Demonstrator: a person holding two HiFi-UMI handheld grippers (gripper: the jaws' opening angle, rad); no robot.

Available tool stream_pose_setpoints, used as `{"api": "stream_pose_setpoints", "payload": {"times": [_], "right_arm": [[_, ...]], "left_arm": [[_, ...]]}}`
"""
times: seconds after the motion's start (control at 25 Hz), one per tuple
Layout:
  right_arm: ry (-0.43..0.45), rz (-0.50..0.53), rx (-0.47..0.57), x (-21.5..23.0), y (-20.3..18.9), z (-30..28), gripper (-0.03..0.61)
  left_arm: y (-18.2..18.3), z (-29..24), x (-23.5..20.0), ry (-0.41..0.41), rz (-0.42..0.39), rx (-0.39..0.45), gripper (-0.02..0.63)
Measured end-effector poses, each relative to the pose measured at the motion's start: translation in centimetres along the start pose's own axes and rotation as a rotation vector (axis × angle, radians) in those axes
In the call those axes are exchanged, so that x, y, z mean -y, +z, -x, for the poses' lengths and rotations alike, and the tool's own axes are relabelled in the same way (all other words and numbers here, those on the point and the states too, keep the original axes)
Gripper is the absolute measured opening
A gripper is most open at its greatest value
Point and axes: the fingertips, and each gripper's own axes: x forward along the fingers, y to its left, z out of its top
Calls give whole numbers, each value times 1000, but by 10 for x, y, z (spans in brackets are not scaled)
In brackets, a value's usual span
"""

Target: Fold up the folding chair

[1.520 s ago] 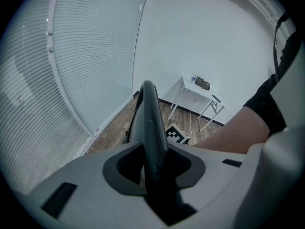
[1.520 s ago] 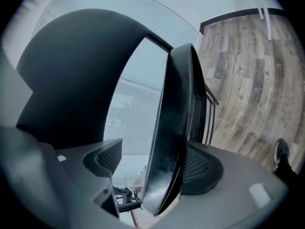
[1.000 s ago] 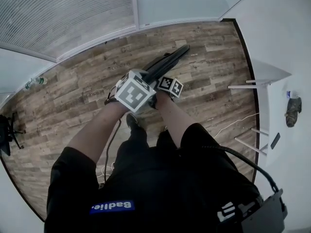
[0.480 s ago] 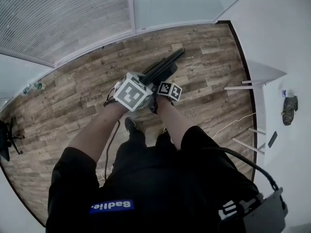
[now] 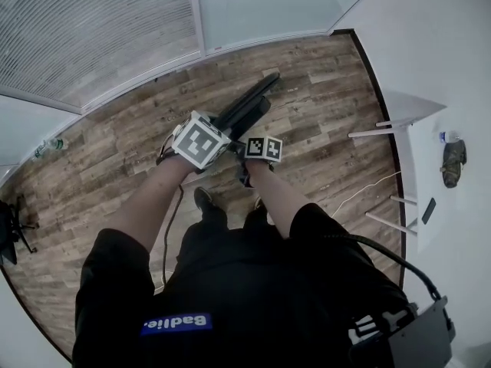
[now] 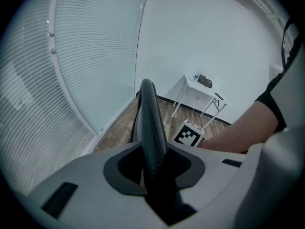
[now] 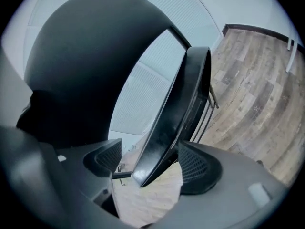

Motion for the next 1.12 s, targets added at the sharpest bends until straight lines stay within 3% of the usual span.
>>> {"api": "stream_pose_setpoints", "payload": {"times": [0.4,0.56,1.12], "right_arm": [[-30,119,53,8,-6,104,357],[11,217,148,-11,2,158,325],[19,561,503,-77,2,336,34]], "left_arm": [[-7,-4,14,25,-9,-53,98],[-7,-5,25,26,-13,-59,98],[-7,-3,41,74,-46,-85,98]]}}
